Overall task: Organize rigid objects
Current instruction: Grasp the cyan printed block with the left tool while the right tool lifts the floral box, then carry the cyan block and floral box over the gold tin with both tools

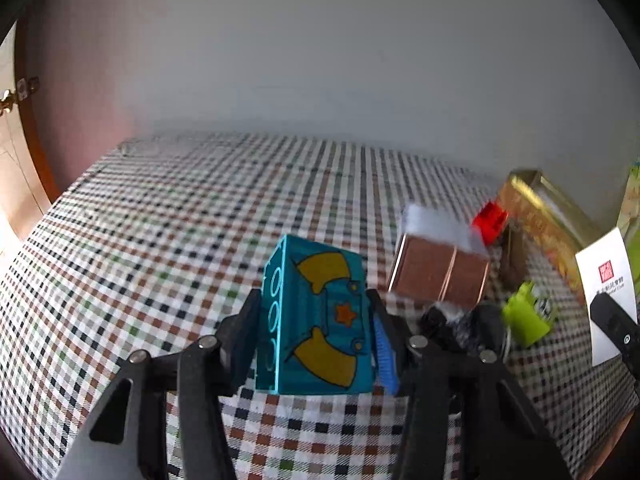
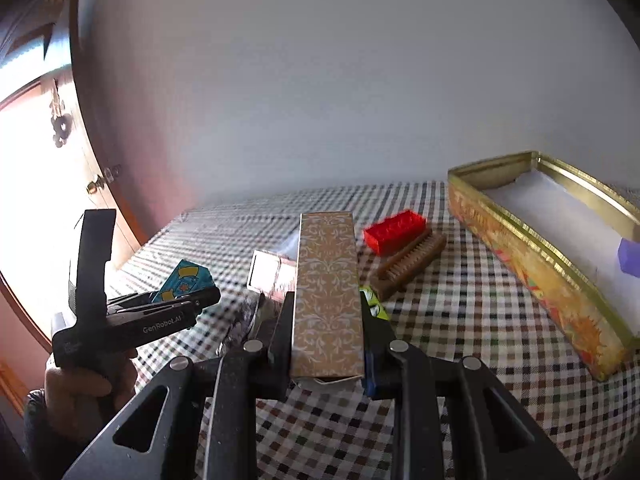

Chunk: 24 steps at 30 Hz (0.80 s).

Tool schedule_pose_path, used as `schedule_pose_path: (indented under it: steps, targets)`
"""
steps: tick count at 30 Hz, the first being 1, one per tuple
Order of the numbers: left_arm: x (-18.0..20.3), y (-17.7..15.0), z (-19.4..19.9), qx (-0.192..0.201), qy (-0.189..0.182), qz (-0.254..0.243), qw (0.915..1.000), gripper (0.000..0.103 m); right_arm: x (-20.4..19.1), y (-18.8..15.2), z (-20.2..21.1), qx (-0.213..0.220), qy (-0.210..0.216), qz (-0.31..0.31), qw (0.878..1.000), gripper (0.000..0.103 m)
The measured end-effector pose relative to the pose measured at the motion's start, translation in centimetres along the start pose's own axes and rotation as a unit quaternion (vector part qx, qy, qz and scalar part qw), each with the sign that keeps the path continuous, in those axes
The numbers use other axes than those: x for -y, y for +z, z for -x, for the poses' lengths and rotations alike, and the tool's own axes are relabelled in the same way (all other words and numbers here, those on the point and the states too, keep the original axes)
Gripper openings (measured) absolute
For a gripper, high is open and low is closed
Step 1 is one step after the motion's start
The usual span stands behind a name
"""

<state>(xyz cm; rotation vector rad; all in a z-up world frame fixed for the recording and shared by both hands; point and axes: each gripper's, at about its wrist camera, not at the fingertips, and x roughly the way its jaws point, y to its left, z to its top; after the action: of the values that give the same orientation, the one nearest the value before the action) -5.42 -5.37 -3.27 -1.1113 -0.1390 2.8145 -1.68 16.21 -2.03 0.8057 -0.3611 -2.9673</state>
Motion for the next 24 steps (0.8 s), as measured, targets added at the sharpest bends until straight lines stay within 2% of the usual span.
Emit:
schedule_pose_path:
  steps: [4, 8, 12, 18, 24]
  targets:
    - [0.0, 0.2, 1.4, 0.045, 0.002, 0.008, 0.9989, 0.049, 0.3, 0.5, 0.7, 0.024, -0.008, 0.003, 1.000, 0.028]
    - [1.3, 0.2, 3.2, 0.095, 0.022, -0.002, 0.9952, 0.049, 1.0, 1.0, 1.6, 0.051, -0.015, 0.000, 0.999, 0.028]
    - [3.1, 0.1, 3.7, 0.102, 0.004, 0.002, 0.9948, 0.049, 2.1, 1.8, 2.4, 0.073, -0.026, -0.008, 0.997, 0.028]
    - [6.6, 0.2, 4.0, 0.108, -0.009, -0.024, 0.9939, 0.050, 3.7, 2.2, 3.4, 0.091, -0.038, -0.010, 0.995, 0.028]
    - [10.2, 0.3, 4.2, 0.111, -0.024, -0.043, 0.9926, 0.049, 6.0, 2.3, 4.7, 0.116, -0.077, 0.015, 0.990, 0.028]
